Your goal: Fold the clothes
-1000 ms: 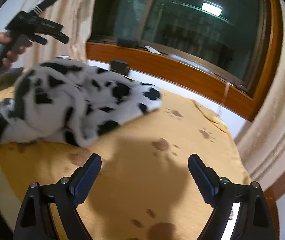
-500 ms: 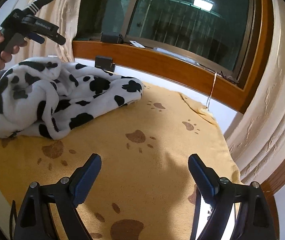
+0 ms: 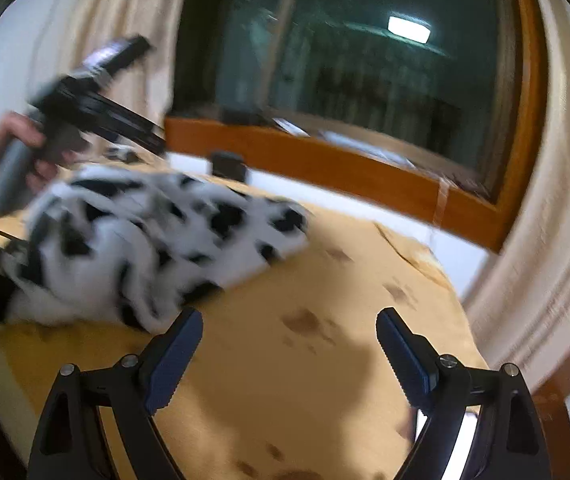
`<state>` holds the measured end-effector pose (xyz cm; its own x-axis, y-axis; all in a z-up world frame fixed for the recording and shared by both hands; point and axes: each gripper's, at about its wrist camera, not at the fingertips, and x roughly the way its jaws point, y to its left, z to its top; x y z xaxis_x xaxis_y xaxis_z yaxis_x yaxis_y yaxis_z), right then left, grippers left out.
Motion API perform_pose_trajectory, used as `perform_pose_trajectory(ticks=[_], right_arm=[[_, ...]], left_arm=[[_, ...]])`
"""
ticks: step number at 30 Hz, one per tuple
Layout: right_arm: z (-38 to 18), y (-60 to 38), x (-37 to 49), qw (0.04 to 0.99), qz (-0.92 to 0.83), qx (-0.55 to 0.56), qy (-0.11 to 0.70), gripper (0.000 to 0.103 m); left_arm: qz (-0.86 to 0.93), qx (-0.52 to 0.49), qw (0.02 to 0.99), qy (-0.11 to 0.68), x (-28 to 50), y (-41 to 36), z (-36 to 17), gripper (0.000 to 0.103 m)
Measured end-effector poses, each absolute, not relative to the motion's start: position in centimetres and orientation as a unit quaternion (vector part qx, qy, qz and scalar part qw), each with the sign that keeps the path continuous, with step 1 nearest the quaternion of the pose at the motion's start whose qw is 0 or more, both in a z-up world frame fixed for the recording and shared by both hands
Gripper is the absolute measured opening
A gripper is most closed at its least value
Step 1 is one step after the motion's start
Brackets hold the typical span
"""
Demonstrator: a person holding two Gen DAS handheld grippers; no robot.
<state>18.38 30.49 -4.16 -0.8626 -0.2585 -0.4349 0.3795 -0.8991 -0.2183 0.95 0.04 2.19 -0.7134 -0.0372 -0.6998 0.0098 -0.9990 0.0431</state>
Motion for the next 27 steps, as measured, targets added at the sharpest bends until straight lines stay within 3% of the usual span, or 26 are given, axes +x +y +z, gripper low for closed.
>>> perform_pose_trajectory(ticks=[12,21,27], right_arm=[[-2.2,23.7,15.6,0.253,-0.94,0.169,0.154,0.091],[-1.5,27.2,7.6,0.252,-0.935,0.246,-0.043,0.091],[-1.9,26.2,3.9,0.251,-0.923,0.278,-0.083,0.091]], left_arm=[[-0.922,0.385,0.033,0.019,0.6,-4.9,1.0,0.103],[-0.917,0.395,0.03,0.044,-1.9,-8.6,0.0,0.103],[-0.903,0.422,0.013,0.083,-4.7,-10.9,-1.3,0.103]])
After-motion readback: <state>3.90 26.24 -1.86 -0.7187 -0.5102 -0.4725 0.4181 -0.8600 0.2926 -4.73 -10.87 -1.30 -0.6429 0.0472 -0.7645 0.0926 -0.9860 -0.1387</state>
